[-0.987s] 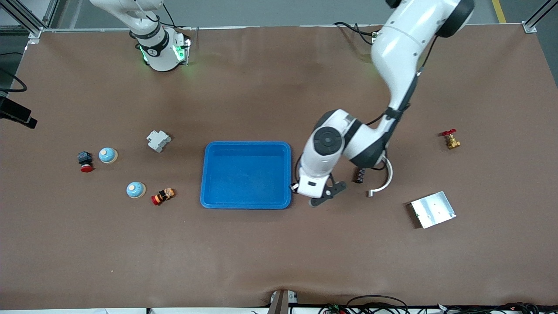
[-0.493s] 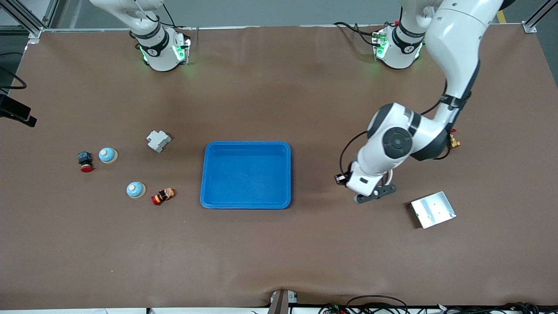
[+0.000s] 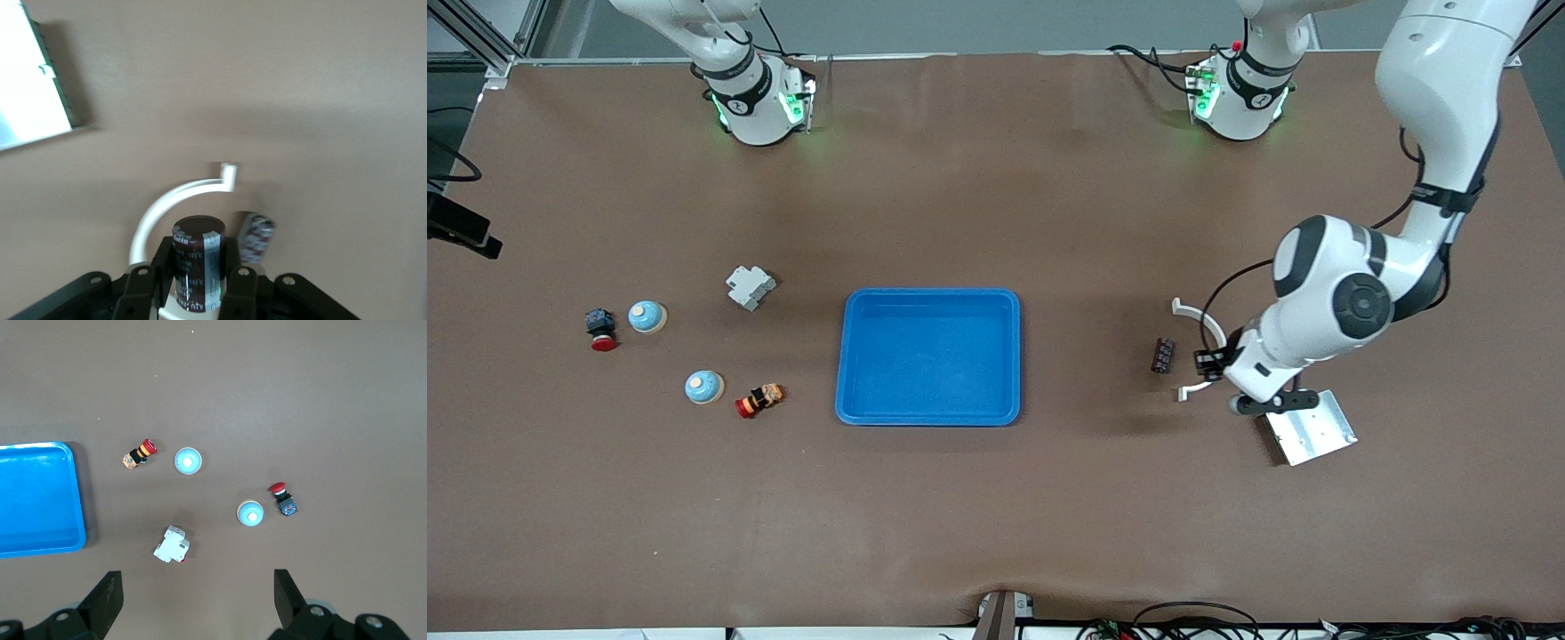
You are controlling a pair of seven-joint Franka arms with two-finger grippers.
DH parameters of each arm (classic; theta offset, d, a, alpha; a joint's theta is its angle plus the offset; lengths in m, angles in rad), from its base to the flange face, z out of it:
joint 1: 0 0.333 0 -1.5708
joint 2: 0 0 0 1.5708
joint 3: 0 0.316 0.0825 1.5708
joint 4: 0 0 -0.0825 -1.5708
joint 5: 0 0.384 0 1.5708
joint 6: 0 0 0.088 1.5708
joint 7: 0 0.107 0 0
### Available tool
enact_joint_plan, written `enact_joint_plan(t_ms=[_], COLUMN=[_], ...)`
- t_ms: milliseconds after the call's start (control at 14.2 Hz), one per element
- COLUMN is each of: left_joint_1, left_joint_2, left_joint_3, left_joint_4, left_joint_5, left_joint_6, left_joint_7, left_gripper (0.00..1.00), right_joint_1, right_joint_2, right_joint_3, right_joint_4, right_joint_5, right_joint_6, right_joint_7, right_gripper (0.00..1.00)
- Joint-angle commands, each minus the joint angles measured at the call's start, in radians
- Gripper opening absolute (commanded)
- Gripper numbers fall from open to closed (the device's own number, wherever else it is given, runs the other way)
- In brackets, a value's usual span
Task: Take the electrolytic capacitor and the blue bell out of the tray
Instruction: 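Lower the capacitor beside the white arc opposite the first capacitor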
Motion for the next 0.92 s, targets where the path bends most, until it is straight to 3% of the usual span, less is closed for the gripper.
enact_joint_plan(t_ms=[0, 846], left_joint_1=[0.052, 0.085], left_joint_2=[-0.062, -0.030], left_joint_3=[-0.019, -0.017], left_joint_4=[-0.075, -0.142], left_joint_5=[-0.022, 0.114], left_joint_6=[0.006, 0.103], left_joint_7=[0.117, 0.231], left_gripper=[0.00, 0.00], right_joint_1=[-0.001, -0.001], right_joint_2=[-0.011, -0.011], right_joint_3=[0.004, 0.004], right_joint_4=[-0.001, -0.001], right_joint_5=[-0.003, -0.001], right_joint_6=[-0.008, -0.008], right_joint_7=[-0.011, -0.011], right_gripper=[1.00, 1.00])
